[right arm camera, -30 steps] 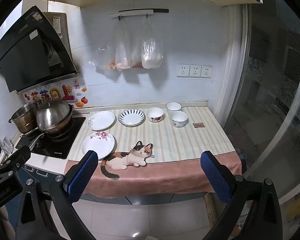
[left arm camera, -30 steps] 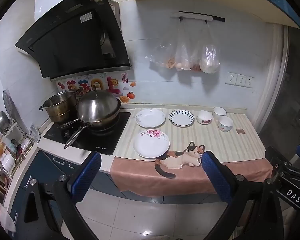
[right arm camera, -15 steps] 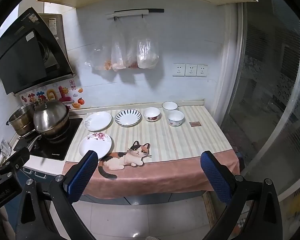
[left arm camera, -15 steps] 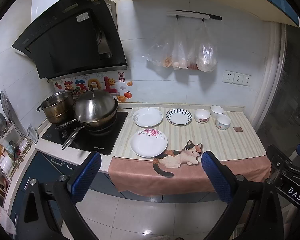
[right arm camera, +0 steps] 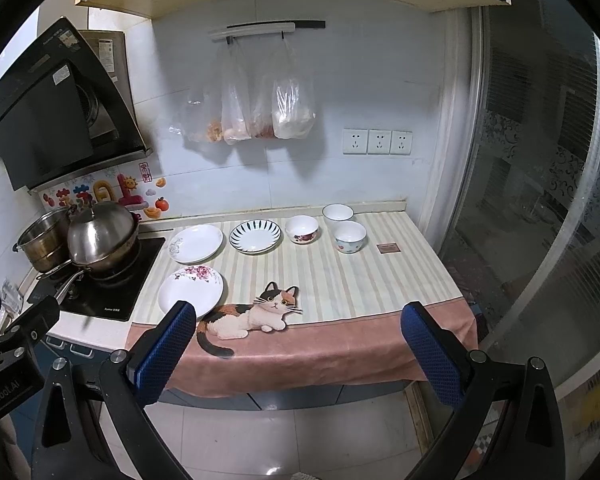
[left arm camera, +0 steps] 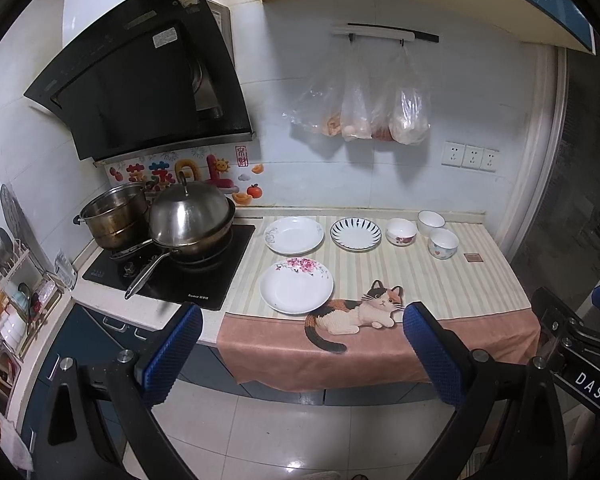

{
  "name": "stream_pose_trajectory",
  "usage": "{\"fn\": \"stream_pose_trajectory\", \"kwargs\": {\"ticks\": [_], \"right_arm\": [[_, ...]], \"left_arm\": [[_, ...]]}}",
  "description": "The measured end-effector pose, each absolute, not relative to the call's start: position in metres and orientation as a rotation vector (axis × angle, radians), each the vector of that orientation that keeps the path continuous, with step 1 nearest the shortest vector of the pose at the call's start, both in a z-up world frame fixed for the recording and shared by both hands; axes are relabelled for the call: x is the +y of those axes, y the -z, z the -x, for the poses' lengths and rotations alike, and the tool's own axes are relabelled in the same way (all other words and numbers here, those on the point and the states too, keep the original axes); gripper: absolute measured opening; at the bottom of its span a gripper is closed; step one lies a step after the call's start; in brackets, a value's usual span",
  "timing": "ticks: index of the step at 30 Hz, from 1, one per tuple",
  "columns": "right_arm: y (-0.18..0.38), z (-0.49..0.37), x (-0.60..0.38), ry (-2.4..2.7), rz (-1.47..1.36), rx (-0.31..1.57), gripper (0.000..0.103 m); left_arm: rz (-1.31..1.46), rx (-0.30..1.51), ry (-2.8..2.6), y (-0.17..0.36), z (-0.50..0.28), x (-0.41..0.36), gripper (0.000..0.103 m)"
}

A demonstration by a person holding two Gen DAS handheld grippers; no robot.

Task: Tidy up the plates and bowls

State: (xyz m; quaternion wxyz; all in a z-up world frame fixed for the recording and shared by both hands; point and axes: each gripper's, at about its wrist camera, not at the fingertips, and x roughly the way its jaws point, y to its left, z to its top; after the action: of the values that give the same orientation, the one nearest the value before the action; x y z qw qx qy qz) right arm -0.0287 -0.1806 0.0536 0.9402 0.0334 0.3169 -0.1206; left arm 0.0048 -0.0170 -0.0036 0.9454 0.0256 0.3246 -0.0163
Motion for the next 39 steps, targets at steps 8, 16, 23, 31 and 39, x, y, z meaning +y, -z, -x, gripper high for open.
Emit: {"fn": "stream_pose_trajectory", "kwargs": {"ticks": [8, 16, 23, 31, 39], "right_arm": [[-0.055, 0.032, -0.18, 0.246, -0.069, 0.644, 0.103], [-0.057, 0.035, -0.179, 0.244, -0.065, 0.643, 0.103], [-0.057, 0.036, -0.179, 0.243, -0.066, 0.644, 0.103], [-0.056, 0.038, -0.177, 0.243, -0.065, 0.643, 0.103], [-0.056, 0.037, -0.177, 0.245, -0.066, 0.64, 0.103]], "left_arm": [[-0.056, 0.658, 0.034, -0.001, -0.002, -0.017, 0.103], [-0.056, 0.655, 0.035, -0.003, 0.003, -0.017, 0.103], [-0.056, 0.655, 0.036, -0.003, 0.004, -0.017, 0.103], [-0.056, 0.652, 0.035, -0.003, 0.004, -0.017, 0.103], [-0.055, 0.649, 0.036, -0.005, 0.009, -0.016, 0.103]]}}
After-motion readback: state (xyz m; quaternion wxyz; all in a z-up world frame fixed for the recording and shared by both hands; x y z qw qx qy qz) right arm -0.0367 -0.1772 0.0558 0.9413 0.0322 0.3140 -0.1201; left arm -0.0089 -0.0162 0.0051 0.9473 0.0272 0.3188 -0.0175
